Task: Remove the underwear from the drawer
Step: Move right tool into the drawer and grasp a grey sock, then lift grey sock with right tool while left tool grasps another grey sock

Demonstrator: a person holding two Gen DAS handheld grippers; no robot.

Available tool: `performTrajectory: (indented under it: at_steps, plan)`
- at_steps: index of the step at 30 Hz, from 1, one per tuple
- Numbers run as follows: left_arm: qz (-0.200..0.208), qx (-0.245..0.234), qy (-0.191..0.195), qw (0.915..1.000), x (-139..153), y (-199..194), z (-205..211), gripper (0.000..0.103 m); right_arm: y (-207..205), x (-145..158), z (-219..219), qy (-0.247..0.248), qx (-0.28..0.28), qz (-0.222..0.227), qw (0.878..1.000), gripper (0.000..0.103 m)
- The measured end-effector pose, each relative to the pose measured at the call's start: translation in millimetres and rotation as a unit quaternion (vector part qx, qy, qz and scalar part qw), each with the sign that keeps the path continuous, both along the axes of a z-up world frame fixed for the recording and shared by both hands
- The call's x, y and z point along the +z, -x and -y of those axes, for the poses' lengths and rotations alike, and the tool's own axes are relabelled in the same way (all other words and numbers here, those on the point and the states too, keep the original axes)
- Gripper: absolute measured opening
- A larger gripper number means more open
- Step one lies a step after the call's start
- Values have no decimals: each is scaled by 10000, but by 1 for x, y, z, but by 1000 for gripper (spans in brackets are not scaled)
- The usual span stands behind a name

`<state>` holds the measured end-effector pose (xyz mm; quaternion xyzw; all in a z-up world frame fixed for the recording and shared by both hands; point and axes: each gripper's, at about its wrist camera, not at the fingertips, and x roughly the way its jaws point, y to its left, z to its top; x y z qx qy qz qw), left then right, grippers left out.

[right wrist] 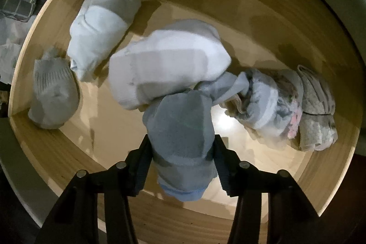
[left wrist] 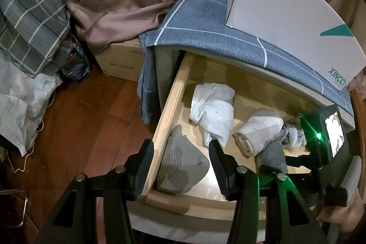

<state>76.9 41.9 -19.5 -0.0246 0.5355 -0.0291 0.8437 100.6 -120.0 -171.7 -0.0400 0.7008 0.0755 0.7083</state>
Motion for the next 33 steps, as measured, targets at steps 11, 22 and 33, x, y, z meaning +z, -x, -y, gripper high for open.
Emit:
performTrajectory:
  at_steps: [11,22,33]
  plan:
    - [2,-42,-19,10000,-1,0,-2,51,41,-7,58,263,-512,-332,9978,44]
    - [-113,-142,-71,9998,-5,-1,6,51,73,-18,114,350,-1137,-787,9898,44]
    - [-660,-741,86,9950,-22,-8,22,51,75,-25,141,386,-1170,-850,9887,44]
